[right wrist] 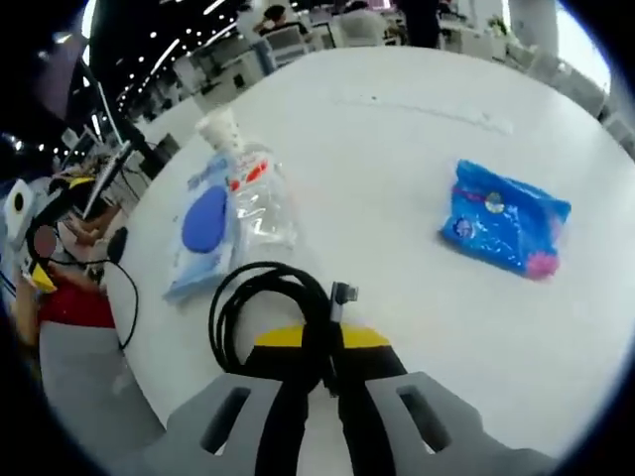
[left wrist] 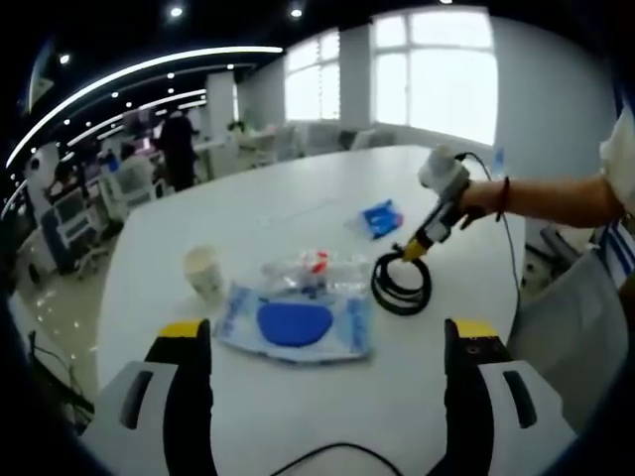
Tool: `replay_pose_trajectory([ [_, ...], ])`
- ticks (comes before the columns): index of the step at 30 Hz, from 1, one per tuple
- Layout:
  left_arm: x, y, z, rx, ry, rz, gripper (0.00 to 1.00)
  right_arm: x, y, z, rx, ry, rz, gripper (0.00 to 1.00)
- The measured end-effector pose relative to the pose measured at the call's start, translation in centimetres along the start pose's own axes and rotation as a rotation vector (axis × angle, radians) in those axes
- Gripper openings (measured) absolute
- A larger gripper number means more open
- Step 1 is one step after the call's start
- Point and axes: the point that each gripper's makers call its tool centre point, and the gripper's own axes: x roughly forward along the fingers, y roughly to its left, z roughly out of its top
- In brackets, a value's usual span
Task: Arrange the tabletop items into an orderly group along one side of the table until the central work area is clear of visible clutter.
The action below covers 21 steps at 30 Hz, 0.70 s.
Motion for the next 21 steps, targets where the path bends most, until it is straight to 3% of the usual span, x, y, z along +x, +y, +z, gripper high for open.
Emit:
replay_pose_trajectory([
  [11, -0.1, -0.2, 0.0, 0.007, -0.001, -0.003, 0.94, -3.1, 0.1, 1.8, -0.012, -0.058, 0.015, 0.09],
  [21, -0.2, -0.3, -0.3, 0.01, 0.009, -0.008, 0.94, -3.8, -1.3, 2.0, -0.027, -0.037, 0.01, 0.09],
])
